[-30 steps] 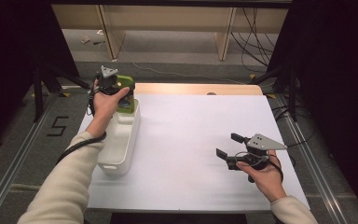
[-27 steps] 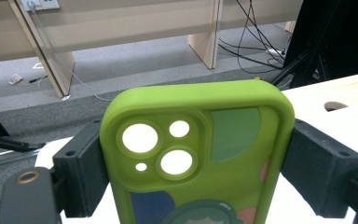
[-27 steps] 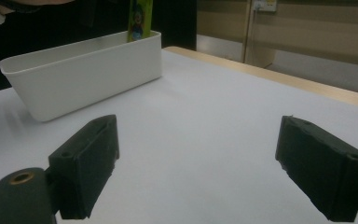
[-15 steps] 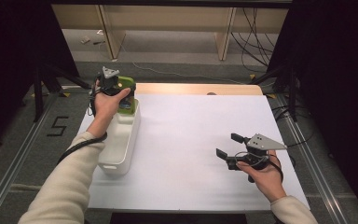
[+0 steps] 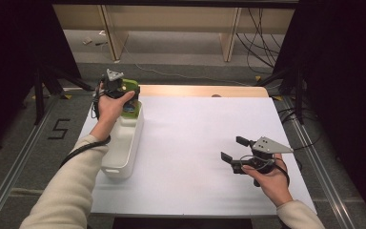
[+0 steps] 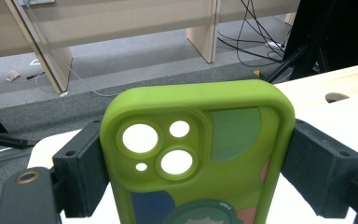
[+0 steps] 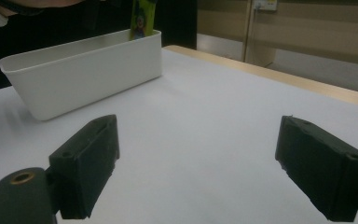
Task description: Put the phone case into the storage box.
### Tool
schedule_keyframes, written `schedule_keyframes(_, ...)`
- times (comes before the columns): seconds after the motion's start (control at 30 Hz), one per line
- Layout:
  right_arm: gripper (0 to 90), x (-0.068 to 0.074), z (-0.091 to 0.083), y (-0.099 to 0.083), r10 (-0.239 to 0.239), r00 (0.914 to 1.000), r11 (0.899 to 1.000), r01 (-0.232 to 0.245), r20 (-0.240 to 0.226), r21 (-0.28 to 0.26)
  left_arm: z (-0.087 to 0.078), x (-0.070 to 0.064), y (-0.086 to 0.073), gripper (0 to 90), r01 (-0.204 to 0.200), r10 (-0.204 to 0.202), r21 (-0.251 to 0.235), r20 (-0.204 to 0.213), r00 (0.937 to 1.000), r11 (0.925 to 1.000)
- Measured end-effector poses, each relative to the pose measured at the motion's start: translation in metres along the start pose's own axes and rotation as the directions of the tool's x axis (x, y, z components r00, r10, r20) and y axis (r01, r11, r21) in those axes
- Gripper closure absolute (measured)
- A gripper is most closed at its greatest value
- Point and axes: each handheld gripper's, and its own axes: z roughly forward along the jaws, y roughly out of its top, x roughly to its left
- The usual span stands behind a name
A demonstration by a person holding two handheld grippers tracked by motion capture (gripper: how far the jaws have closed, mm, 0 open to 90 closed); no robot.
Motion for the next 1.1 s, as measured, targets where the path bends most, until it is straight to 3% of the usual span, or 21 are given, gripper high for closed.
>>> schedule_keyframes(1.1,14.7,0.0,0.0007,-0.0006,0.0,1.0,1.0,0.0,-0.003,0.004,0.0066,-0.0018,-0.0062,15.5,-0.014,0.014,0.025,-0.005,0.9999,0.9996)
